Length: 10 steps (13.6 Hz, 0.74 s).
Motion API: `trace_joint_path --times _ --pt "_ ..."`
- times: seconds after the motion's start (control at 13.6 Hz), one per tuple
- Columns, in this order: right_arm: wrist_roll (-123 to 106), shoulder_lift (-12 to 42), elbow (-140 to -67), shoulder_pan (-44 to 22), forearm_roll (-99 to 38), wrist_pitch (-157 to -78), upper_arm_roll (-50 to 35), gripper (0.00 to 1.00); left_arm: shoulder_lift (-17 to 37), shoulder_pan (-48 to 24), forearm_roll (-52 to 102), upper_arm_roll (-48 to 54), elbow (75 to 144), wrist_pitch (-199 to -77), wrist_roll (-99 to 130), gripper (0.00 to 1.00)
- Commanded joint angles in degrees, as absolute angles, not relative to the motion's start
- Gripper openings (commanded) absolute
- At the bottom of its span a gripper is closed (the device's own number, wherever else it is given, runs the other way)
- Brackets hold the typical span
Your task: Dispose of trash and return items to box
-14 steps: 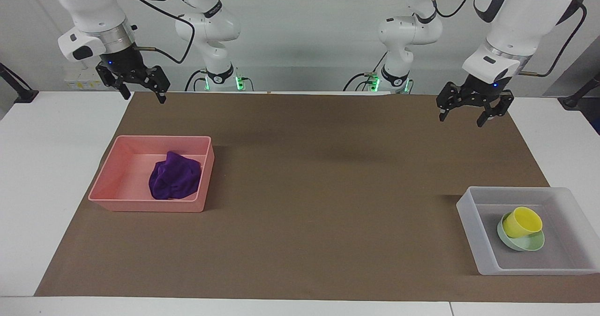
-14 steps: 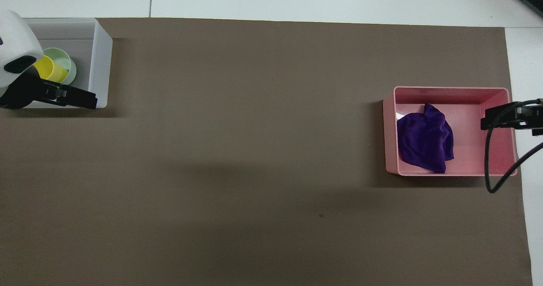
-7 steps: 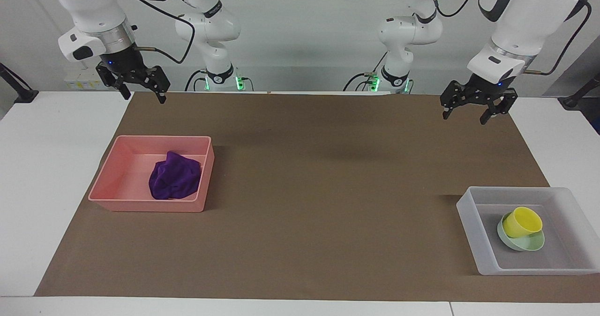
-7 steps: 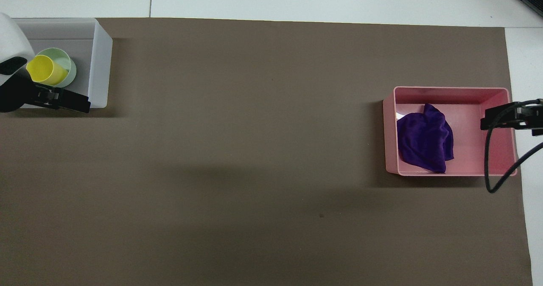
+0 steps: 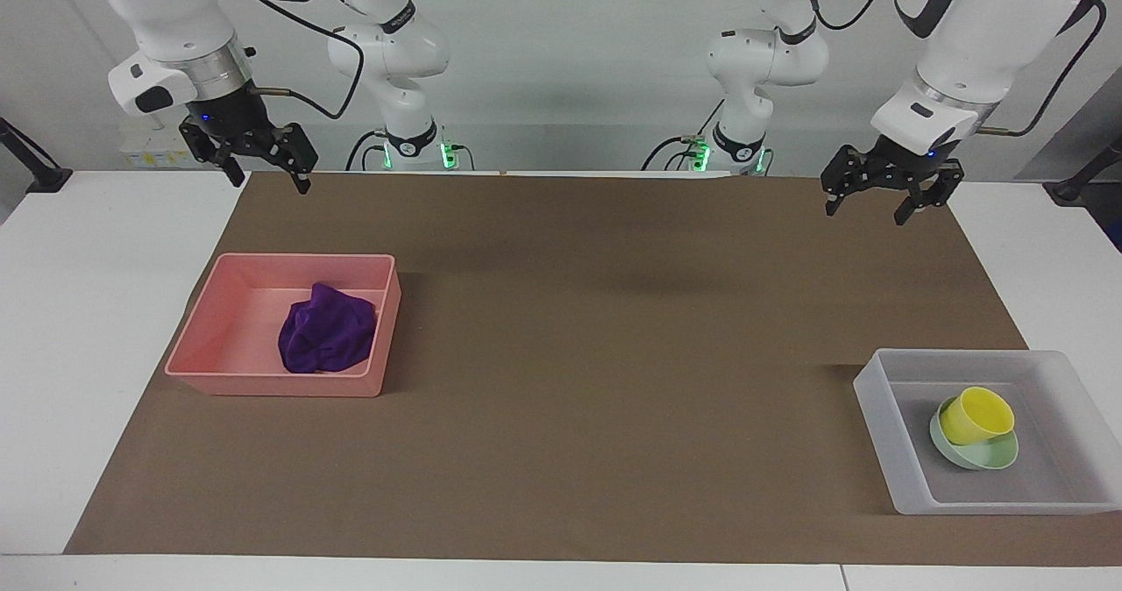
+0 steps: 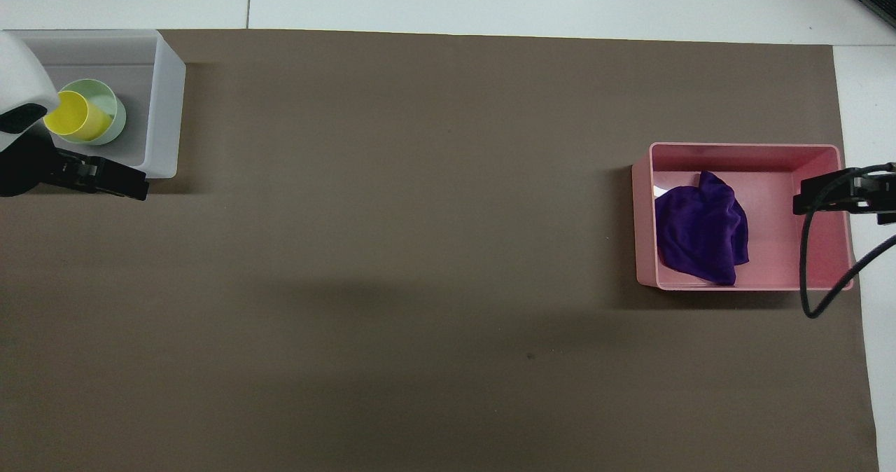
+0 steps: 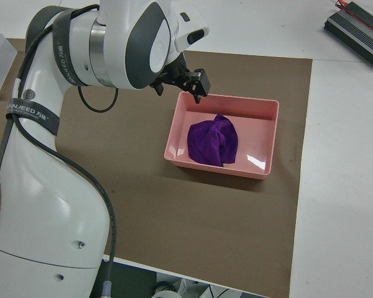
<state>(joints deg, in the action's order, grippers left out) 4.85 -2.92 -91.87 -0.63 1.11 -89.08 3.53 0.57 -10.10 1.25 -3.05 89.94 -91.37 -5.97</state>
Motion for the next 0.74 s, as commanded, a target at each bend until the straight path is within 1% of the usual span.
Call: trace_joint_path --times 0.0,0.66 --pt "5.3 -4.0 -93.3 -0.4 0.2 -89.8 3.4 1.00 0.0 -11.2 0.5 -4.2 91.0 -91.1 -6.2 1.00" --pt "5.4 -4.2 -93.2 -0.4 0.3 -89.5 3.4 1.00 -0.8 -10.9 0.5 -4.0 92.5 -90.8 -5.8 1.00"
